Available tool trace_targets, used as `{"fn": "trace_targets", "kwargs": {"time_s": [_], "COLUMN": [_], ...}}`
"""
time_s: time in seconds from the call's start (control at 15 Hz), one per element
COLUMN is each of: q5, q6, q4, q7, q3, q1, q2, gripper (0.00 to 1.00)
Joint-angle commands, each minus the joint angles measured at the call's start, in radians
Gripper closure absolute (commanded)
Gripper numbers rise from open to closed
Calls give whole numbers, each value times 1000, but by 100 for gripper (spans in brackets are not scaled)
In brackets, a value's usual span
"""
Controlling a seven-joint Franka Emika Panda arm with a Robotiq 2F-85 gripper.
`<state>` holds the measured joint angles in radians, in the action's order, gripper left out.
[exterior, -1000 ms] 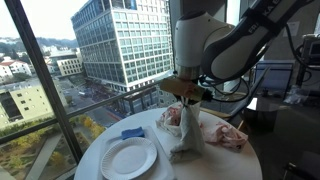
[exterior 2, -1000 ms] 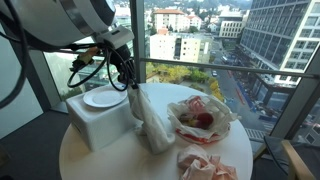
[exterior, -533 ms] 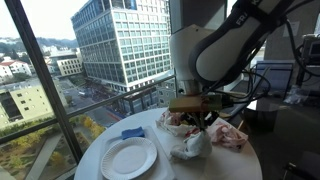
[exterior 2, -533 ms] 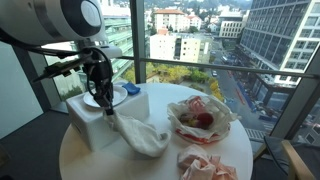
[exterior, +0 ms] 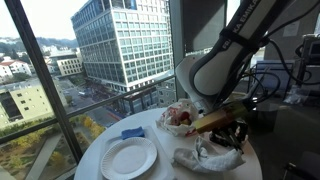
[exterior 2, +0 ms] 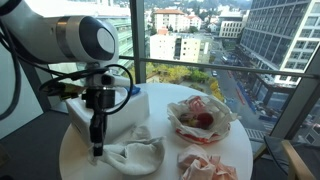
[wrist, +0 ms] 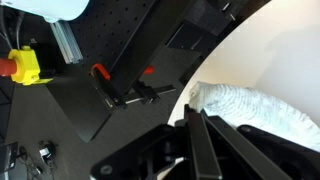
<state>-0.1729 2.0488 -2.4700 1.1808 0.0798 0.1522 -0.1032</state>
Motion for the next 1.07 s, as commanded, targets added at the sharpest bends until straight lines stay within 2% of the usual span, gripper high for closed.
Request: {"fn": "trace_targets", "kwargs": {"time_s": [0.0, 0.13, 0.4, 0.67, 0.73, 1.0], "q5": [58, 81, 39, 36, 35, 9], "q6": [-11, 8, 120, 289, 340, 540], "q4": [43, 54, 60, 72, 73, 74], "q7": [-105, -106, -43, -131, -175, -288], "q3": [-15, -31, -78, -80, -75, -83], "q1": [-33, -41, -28, -32, -35, -16], "q2": [-135, -182, -196, -214, -220, -254], "gripper": [73, 67, 35, 5, 0, 0]}}
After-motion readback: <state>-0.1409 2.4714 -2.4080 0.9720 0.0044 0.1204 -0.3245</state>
